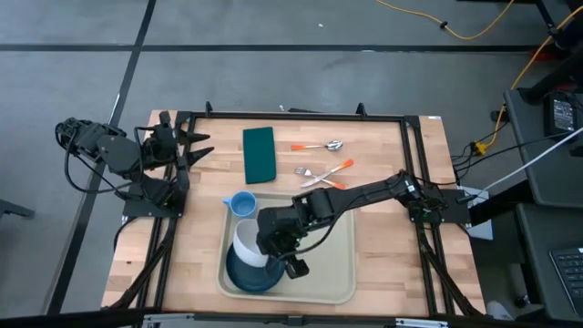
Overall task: Set up tray
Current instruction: Put the white bowl on top of the green plate on the gray tray
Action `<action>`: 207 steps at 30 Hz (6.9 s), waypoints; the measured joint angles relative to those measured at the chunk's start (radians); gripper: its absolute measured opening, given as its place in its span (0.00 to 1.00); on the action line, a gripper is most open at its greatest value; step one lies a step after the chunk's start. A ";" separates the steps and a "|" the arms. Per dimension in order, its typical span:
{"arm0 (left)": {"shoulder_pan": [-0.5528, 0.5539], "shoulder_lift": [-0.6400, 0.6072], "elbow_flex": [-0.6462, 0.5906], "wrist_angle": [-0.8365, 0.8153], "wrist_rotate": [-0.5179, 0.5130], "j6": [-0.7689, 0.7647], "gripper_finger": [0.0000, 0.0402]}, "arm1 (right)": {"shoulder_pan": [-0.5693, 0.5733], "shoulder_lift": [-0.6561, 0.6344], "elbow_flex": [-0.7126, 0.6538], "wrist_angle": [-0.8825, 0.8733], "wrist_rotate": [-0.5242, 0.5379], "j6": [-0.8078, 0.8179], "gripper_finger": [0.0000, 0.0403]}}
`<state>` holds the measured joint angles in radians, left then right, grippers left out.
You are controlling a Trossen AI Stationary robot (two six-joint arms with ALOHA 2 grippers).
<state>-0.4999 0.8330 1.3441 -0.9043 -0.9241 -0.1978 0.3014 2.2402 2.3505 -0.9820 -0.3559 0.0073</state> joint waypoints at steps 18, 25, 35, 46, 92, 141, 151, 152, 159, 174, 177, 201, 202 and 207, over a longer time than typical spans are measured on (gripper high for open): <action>0.000 0.001 0.000 -0.013 -0.001 -0.013 0.35 | 0.006 0.150 0.000 0.023 -0.007 0.107 0.02; 0.000 0.001 0.000 -0.016 0.000 -0.017 0.35 | 0.002 0.150 0.000 -0.037 0.046 0.066 0.02; 0.000 0.001 0.000 -0.018 0.000 -0.017 0.35 | 0.025 0.148 0.005 -0.011 0.044 0.067 0.02; 0.000 0.003 0.000 -0.018 0.008 -0.046 0.35 | 0.027 0.138 0.005 -0.010 0.048 0.085 0.02; 0.178 0.376 0.000 0.082 0.714 0.472 0.35 | 0.068 -0.202 -0.115 -0.567 0.309 -0.437 0.02; 0.274 0.648 0.082 0.143 0.901 0.761 0.44 | -0.004 -0.202 -0.115 -0.519 0.221 -0.408 0.02; 0.268 0.659 0.081 0.136 0.976 0.735 0.34 | -0.004 -0.202 -0.115 -0.508 0.221 -0.408 0.02; 0.264 0.661 0.081 0.132 0.980 0.735 0.33 | -0.004 -0.202 -0.115 -0.507 0.221 -0.408 0.02; 0.256 0.681 0.081 0.129 0.982 0.779 0.15 | -0.004 -0.202 -0.115 -0.502 0.222 -0.411 0.02; 0.250 0.682 0.080 0.122 0.949 0.753 0.01 | -0.006 -0.205 -0.111 -0.488 0.254 -0.329 0.20; 0.251 0.681 0.080 0.113 0.945 0.739 0.01 | -0.005 -0.204 -0.088 -0.491 0.275 -0.323 0.25; 0.219 0.666 0.092 -0.114 1.011 0.721 0.01 | -0.041 -0.361 0.003 -0.558 0.364 0.122 0.49; 0.213 0.666 0.100 -0.149 1.009 0.722 0.01 | -0.045 -0.367 0.002 -0.557 0.363 0.131 0.49; 0.188 0.652 0.118 -0.218 1.028 0.683 0.01 | -0.050 -0.378 0.002 -0.554 0.397 0.122 0.48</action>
<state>-0.3115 1.4850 1.4622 -1.1226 0.1041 0.4852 0.2516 1.8618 2.3528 -1.5359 0.0409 0.1293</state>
